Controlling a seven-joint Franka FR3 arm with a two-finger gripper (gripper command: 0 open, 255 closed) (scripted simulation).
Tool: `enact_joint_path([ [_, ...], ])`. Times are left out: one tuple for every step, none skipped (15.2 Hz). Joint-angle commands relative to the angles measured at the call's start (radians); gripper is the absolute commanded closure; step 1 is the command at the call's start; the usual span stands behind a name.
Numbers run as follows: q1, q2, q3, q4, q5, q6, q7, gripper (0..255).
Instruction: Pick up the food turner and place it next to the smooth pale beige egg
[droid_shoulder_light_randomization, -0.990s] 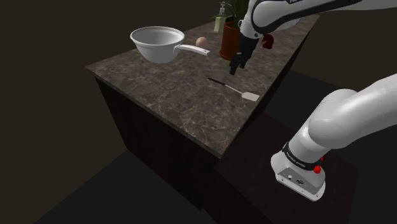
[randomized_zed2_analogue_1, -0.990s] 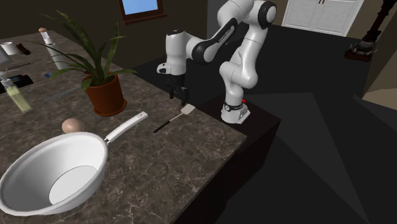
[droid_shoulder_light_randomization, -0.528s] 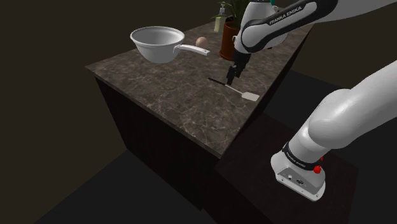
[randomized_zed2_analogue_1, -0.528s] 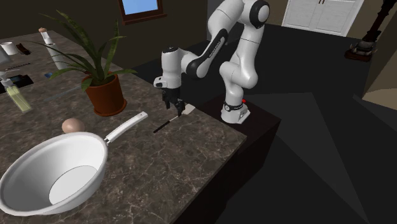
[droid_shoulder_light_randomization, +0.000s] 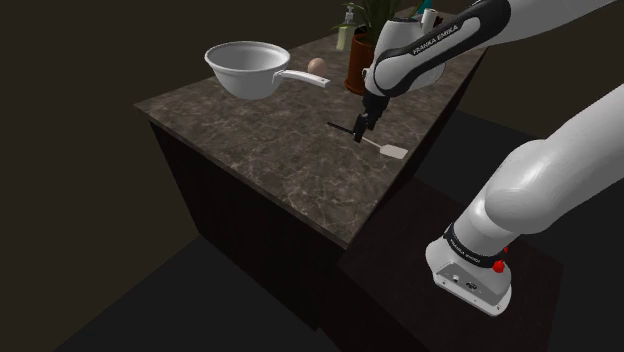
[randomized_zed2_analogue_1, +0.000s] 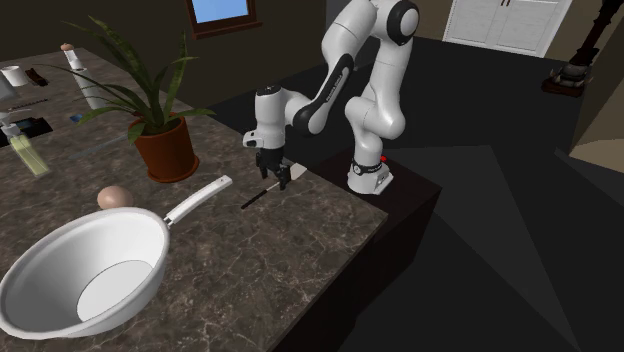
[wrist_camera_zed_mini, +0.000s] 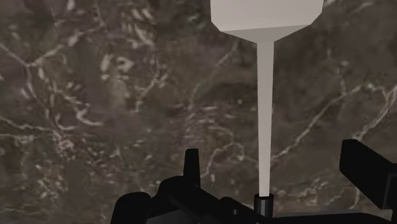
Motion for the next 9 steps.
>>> enact_joint_path([
  [0.0,0.002,-0.001,-0.001,0.0,0.003,-0.001,0],
  [0.0,0.002,-0.001,-0.001,0.0,0.003,-0.001,0],
  [0.0,0.002,-0.001,-0.001,0.0,0.003,-0.001,0],
  [0.0,0.002,-0.001,-0.001,0.0,0.003,-0.001,0],
  [0.0,0.002,-0.001,-0.001,0.0,0.003,-0.001,0],
  [0.0,0.002,-0.001,-0.001,0.0,0.003,-0.001,255],
  [0.0,0.002,-0.001,-0.001,0.0,0.003,-0.001,255],
  [0.0,0.002,-0.001,-0.001,0.0,0.003,-0.001,255],
  [0.0,0.002,-0.001,-0.001,0.0,0.003,-0.001,255],
])
